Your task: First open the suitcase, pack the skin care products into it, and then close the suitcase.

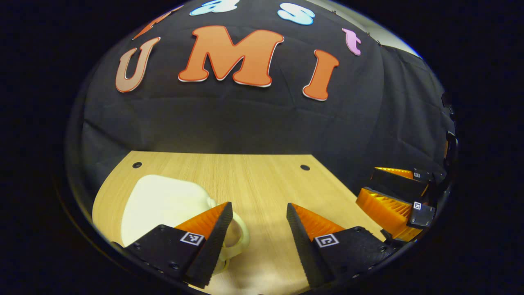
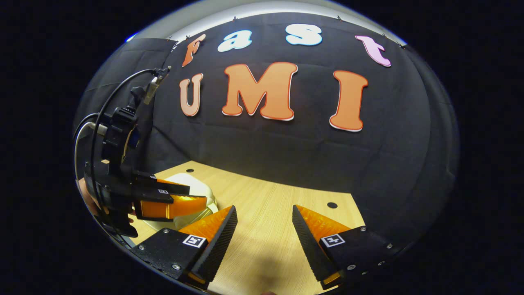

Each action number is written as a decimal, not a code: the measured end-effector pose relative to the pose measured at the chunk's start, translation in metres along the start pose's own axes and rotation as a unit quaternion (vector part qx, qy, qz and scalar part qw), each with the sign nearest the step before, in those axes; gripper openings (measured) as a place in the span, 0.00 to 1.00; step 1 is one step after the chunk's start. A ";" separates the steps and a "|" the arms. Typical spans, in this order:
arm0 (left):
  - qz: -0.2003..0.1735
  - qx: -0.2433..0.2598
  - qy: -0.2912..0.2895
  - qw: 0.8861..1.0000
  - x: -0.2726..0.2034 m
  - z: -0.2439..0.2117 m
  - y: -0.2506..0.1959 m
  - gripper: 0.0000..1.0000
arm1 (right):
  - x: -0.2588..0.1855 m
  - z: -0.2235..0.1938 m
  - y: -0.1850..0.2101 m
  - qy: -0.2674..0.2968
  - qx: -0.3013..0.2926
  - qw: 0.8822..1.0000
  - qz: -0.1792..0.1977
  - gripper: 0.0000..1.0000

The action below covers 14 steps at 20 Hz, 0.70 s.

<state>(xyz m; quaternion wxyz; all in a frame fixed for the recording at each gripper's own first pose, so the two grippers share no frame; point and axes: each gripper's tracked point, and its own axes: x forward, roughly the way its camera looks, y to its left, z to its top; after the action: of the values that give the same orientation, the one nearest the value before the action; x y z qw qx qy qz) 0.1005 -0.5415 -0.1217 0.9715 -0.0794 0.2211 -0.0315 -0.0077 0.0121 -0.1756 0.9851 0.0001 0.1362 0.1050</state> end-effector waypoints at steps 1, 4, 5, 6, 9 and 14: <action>0.009 0.009 -0.020 1.000 -0.005 0.012 -0.002 0.88 | 0.000 0.011 0.000 -0.012 0.000 1.000 -0.003 0.87; 0.085 0.066 -0.097 0.989 -0.024 0.053 0.009 0.95 | -0.001 0.037 0.001 -0.049 0.012 0.999 -0.002 0.87; 0.095 0.074 -0.115 0.986 -0.033 0.064 0.007 0.95 | -0.001 0.045 0.000 -0.058 0.017 0.998 -0.005 0.88; 0.099 0.076 -0.129 0.984 -0.036 0.074 0.003 0.95 | -0.002 0.051 -0.003 -0.067 0.021 0.997 -0.010 0.88; 0.105 0.071 -0.168 0.978 -0.052 0.105 -0.004 0.98 | -0.008 0.076 -0.001 -0.106 0.025 0.994 -0.002 0.88; 0.132 0.106 -0.188 0.967 -0.074 0.119 -0.005 0.97 | -0.015 0.091 0.011 -0.134 0.012 0.991 0.018 0.93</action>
<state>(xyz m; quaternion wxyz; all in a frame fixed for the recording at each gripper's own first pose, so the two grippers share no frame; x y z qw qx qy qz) 0.0852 -0.5227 0.0165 0.9940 0.0497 0.0385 0.0896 0.0004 0.0227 -0.0837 0.9924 0.0281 0.0036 0.1198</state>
